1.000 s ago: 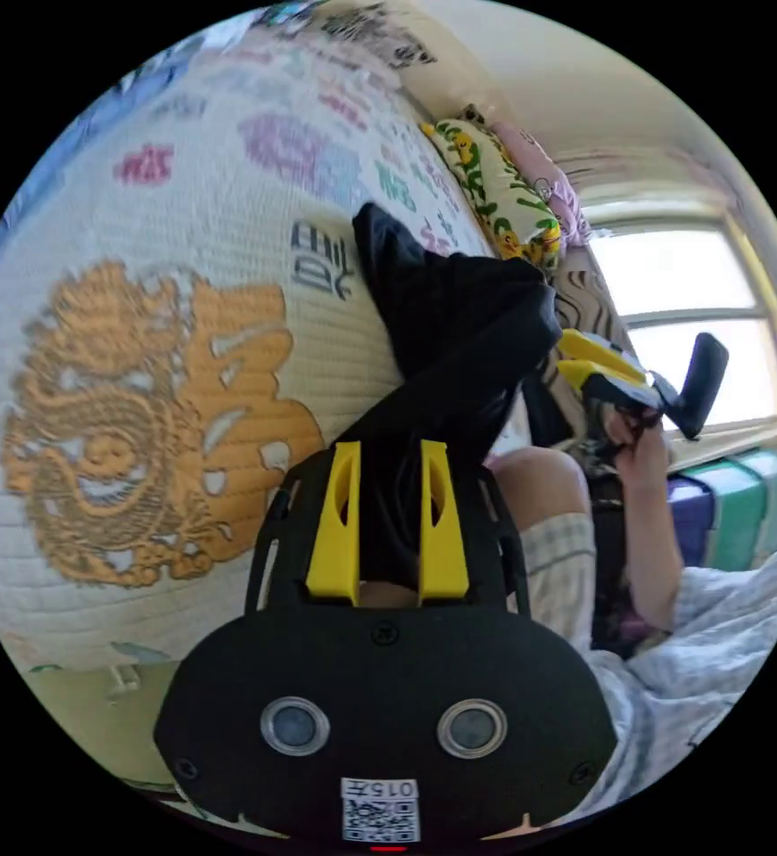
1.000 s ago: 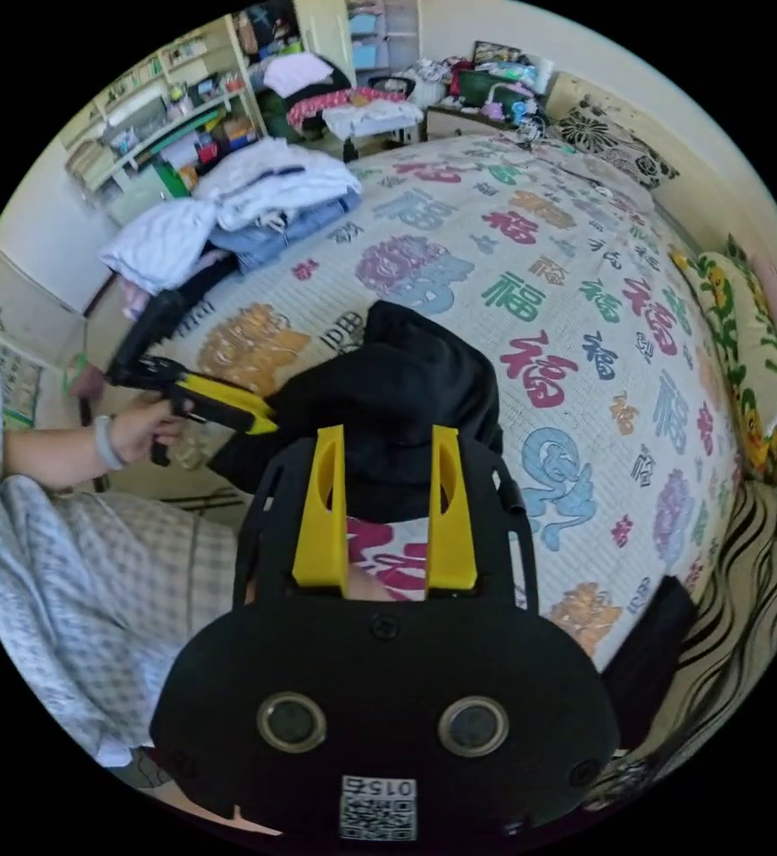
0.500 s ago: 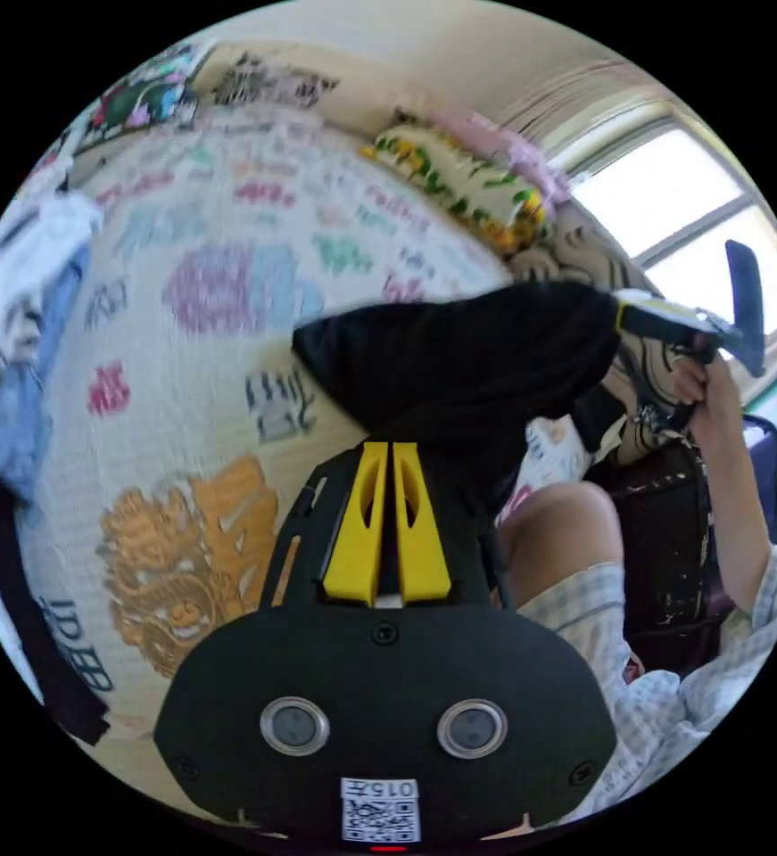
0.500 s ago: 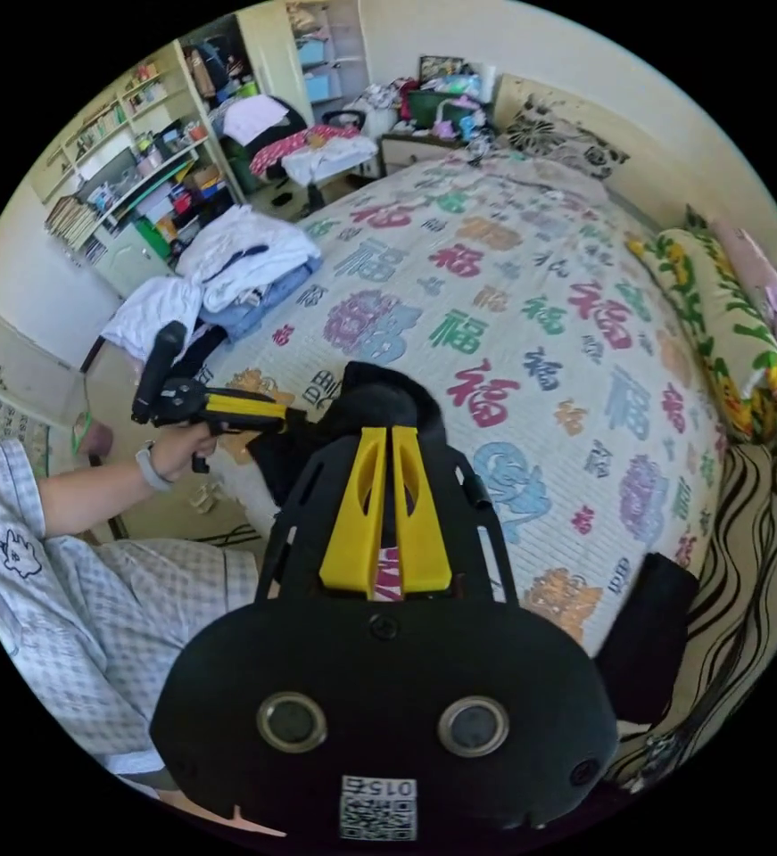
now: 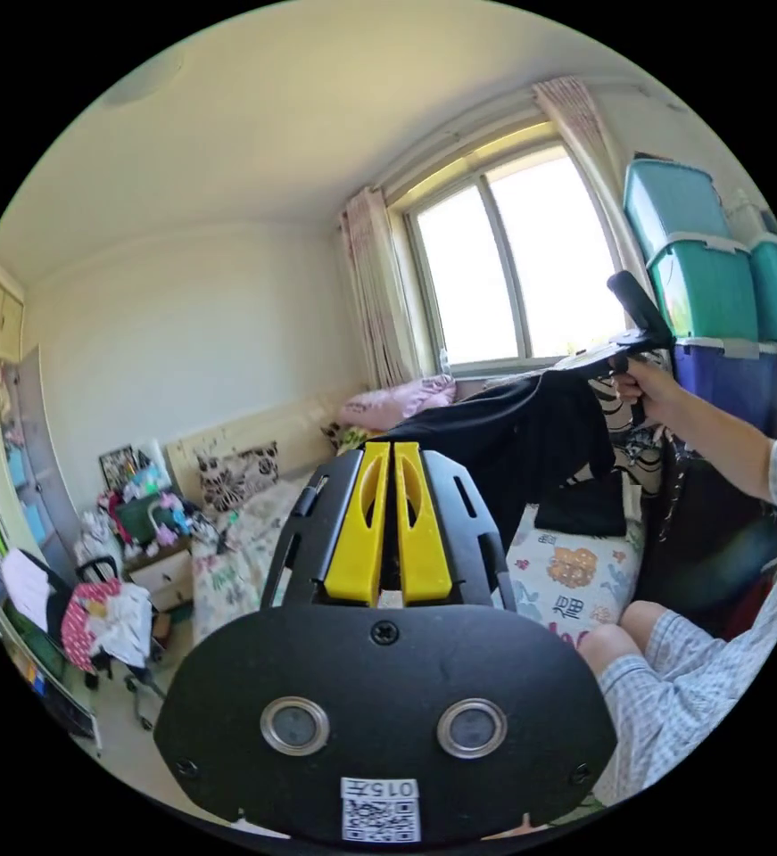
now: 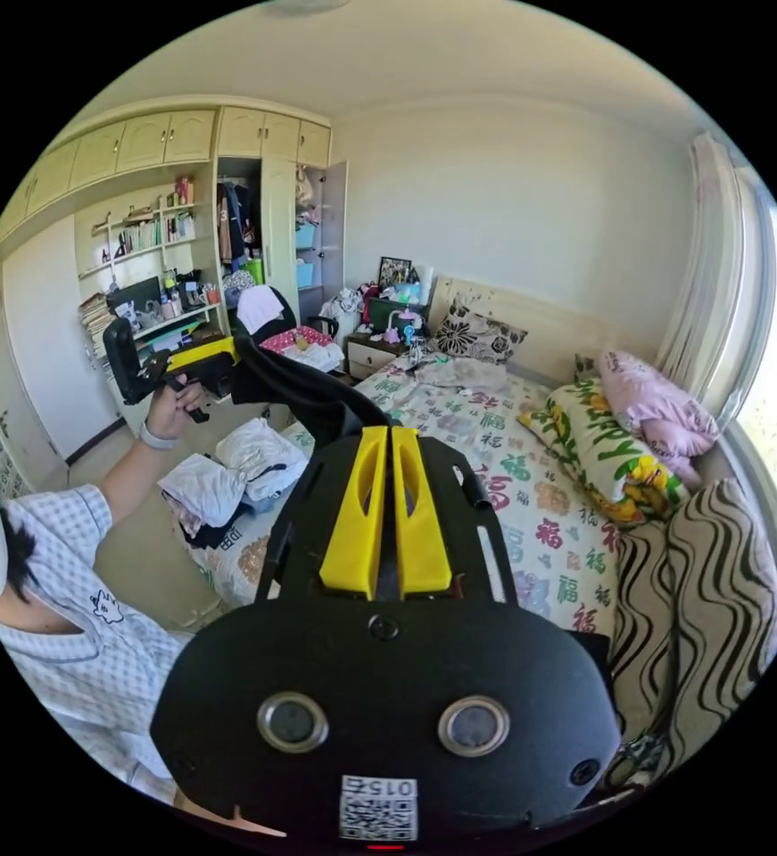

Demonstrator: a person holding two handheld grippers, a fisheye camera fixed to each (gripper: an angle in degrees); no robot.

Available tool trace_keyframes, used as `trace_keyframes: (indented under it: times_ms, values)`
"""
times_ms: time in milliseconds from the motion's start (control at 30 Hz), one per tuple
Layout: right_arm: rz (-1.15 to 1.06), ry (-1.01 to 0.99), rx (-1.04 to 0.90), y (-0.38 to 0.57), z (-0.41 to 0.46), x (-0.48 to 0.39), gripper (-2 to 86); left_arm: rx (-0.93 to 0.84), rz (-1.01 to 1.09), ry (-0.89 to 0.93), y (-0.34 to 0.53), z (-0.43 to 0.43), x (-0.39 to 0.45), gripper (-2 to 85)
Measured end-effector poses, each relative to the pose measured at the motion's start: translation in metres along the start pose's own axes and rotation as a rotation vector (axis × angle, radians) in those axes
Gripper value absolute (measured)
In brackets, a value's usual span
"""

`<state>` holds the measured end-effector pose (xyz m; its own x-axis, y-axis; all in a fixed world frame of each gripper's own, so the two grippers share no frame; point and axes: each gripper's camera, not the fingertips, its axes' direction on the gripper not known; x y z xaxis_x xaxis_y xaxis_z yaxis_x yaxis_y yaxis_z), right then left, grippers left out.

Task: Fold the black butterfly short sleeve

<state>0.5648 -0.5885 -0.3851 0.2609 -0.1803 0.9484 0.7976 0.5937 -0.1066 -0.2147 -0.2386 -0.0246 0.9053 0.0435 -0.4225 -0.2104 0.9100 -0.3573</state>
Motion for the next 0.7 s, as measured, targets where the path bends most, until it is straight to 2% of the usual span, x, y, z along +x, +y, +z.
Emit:
trace_keyframes:
  times_ms: [100,233,367,500,700]
  values:
    - [-0.045,0.016,-0.074,-0.008,-0.024,-0.018,-0.3,-0.021,0.057,-0.019,-0.013,-0.030,0.019,-0.3]
    - [-0.037,-0.099,-0.073,0.002,-0.047,-0.033,-0.4,0.013,0.040,-0.009,-0.016,-0.070,0.038,-0.2]
    - [-0.076,-0.033,-0.154,0.024,-0.038,-0.051,-0.5,-0.007,0.037,0.045,-0.015,-0.093,0.053,-0.2]
    - [-0.070,-0.074,-0.098,0.040,-0.056,-0.058,-0.4,-0.025,0.088,0.009,-0.008,-0.120,0.075,-0.2]
    - [-0.149,-0.035,0.000,0.051,-0.110,-0.071,-0.4,0.063,0.189,-0.016,-0.012,-0.172,0.103,-0.2]
